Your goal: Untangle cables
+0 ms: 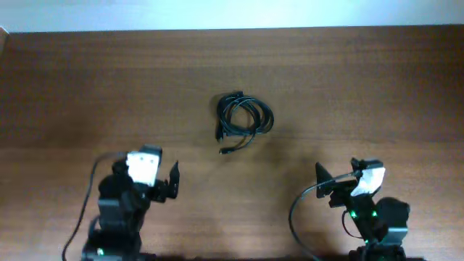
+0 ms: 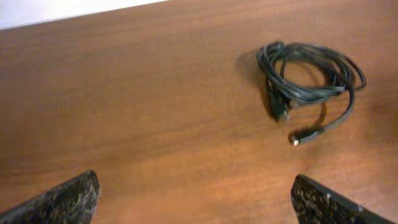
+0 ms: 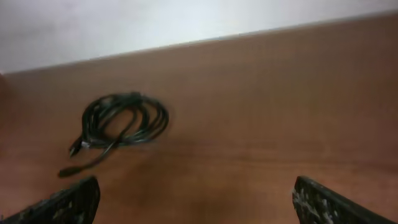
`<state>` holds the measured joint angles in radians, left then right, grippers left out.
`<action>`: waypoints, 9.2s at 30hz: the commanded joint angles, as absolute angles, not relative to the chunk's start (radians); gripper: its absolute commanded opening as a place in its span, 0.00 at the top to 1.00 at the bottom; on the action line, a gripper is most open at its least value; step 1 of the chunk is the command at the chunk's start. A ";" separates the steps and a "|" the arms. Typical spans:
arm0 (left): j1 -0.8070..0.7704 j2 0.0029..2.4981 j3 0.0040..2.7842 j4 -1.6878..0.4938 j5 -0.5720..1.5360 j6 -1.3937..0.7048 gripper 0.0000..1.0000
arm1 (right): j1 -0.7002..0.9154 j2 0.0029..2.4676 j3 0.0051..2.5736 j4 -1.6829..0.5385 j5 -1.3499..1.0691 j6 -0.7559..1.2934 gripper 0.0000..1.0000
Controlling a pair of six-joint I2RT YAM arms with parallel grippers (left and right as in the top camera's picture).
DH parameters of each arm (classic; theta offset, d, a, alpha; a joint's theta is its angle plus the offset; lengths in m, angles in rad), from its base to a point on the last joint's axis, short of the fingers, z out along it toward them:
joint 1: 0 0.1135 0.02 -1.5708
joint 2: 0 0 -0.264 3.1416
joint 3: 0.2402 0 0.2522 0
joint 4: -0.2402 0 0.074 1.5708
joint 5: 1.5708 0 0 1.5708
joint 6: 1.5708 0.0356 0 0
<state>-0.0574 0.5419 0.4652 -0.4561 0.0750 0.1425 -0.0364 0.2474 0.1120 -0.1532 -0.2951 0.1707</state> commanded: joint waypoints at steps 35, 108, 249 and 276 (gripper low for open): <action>-0.289 2.071 1.541 -0.629 -0.023 -0.067 0.06 | 0.301 1.335 1.463 -1.016 0.047 0.060 0.02; 0.181 1.670 2.326 -1.450 -0.216 -0.083 1.00 | -0.459 1.352 1.837 -0.991 0.032 0.192 0.96; 0.294 1.742 2.324 -1.456 0.049 -0.096 1.00 | -0.614 2.149 2.137 -0.640 0.072 -0.066 0.96; 0.294 1.742 2.324 -1.456 0.049 -0.082 1.00 | -0.221 1.937 1.980 -0.956 0.401 0.296 0.01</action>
